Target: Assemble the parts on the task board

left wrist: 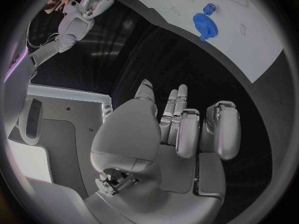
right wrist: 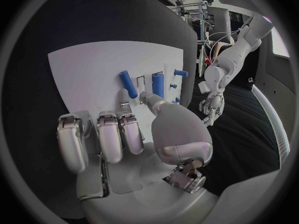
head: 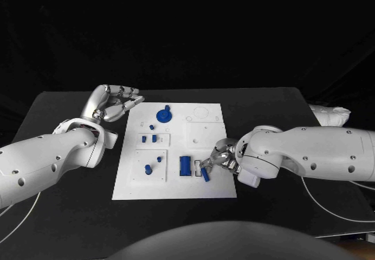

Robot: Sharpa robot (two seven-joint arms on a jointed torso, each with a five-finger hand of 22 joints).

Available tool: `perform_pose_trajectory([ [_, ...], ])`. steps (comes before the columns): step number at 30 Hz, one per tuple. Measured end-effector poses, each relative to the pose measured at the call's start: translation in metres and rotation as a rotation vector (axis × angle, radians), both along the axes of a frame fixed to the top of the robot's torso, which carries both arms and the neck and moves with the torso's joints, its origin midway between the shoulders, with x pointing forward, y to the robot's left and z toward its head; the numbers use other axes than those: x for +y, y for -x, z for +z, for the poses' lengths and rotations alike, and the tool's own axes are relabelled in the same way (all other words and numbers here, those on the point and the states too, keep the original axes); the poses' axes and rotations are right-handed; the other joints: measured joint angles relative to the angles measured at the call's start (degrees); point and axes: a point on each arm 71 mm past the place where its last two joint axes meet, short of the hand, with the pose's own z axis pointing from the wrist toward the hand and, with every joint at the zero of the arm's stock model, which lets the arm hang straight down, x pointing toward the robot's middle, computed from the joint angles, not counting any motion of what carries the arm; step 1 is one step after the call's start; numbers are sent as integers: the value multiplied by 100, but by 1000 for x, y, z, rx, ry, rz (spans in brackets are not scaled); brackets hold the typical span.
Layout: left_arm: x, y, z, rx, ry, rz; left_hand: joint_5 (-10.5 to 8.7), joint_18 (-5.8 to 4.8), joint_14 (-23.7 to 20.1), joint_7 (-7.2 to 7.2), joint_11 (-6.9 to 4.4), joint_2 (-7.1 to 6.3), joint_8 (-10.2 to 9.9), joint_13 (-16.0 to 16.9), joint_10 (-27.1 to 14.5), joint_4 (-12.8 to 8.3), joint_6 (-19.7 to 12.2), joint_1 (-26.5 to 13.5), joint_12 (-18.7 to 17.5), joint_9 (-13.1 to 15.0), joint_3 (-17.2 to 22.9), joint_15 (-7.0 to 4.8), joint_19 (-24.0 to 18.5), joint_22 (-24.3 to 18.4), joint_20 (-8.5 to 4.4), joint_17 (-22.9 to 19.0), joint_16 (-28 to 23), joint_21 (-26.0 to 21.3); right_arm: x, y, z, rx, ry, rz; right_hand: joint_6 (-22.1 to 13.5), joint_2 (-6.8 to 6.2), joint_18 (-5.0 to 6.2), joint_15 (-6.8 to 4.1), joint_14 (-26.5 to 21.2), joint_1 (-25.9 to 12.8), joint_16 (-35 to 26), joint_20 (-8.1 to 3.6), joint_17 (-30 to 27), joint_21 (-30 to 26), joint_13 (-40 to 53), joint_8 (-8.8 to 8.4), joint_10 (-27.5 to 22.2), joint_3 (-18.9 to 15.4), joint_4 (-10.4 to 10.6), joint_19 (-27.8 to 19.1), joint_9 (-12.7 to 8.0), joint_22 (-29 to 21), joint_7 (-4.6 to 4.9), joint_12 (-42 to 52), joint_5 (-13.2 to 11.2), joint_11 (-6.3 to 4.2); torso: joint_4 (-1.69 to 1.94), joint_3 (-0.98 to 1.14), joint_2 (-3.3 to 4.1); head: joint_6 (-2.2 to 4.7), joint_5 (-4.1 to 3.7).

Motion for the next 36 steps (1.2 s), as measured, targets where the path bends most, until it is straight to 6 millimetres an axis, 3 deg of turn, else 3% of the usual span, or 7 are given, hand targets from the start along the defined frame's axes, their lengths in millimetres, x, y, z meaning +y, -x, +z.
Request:
perform_pose_trajectory([
  [9, 0, 0, 0, 0, 0, 0, 0, 0, 0, 0, 0, 0, 0, 0, 0, 0, 0, 0, 0, 0, 0, 0, 0, 0, 0, 0, 0, 0, -3, 4, 2, 9, -14, -20, 2, 0, 0, 0, 0, 0, 0, 0, 0, 0, 0, -517, 0, -3, 3, 0, 0, -1, -2, 0, 24, 0, 0, 0, 1, 0, 0],
  [15, 0, 0, 0, 1, -1, -1, 0, -1, 0, 0, 0, 0, 0, 0, 0, 0, 0, 0, 0, 0, 0, 0, 0, 0, 0, -1, 0, 0, -7, 8, 5, 14, -22, -25, -1, 0, 0, 0, 0, 0, 0, 0, -1, 0, 0, -1064, 0, -48, 48, 0, 0, -1, 0, 0, 24, 0, 0, -3, -3, 0, -2],
  [20, 0, 0, 0, 1, -1, -1, 0, 0, 0, 0, 0, 0, 0, 0, 0, 0, 0, 0, 0, 0, 0, 0, 0, 0, 0, -1, 0, 0, -7, 10, 6, 16, -27, -23, -1, -55, 0, 0, 0, -55, 0, 1, -1, 0, 0, -1366, 0, -113, 113, 0, 0, -1, 1, 0, -56, 0, 0, -3, -3, 1, -3],
  [28, 0, 0, 0, 1, -1, -1, 0, 0, 0, 0, 0, 0, 0, 0, 0, 0, 0, 0, 0, 0, 0, 0, 0, 0, 0, -1, 0, 0, -6, 11, 6, 27, -34, -22, -2, -10, 0, 0, 0, -161, 0, 1, -1, 0, 0, -1498, 0, -214, 214, 0, 0, -1, 2, 0, -80, 0, 3, -3, -3, 1, -7],
  [36, -1, -1, 0, 2, -1, -3, 0, 0, 0, 0, 0, 0, 0, 0, 0, 0, 0, 0, 0, 0, 0, 0, 0, 0, 0, -1, 0, 0, -3, 10, 5, 45, -42, -17, 34, -7, 0, 0, 0, -205, 0, 1, -1, 0, 0, -1497, 0, -293, 293, 0, 1, 4, 40, 0, -136, 1, 2, -1, -3, 1, -10],
])
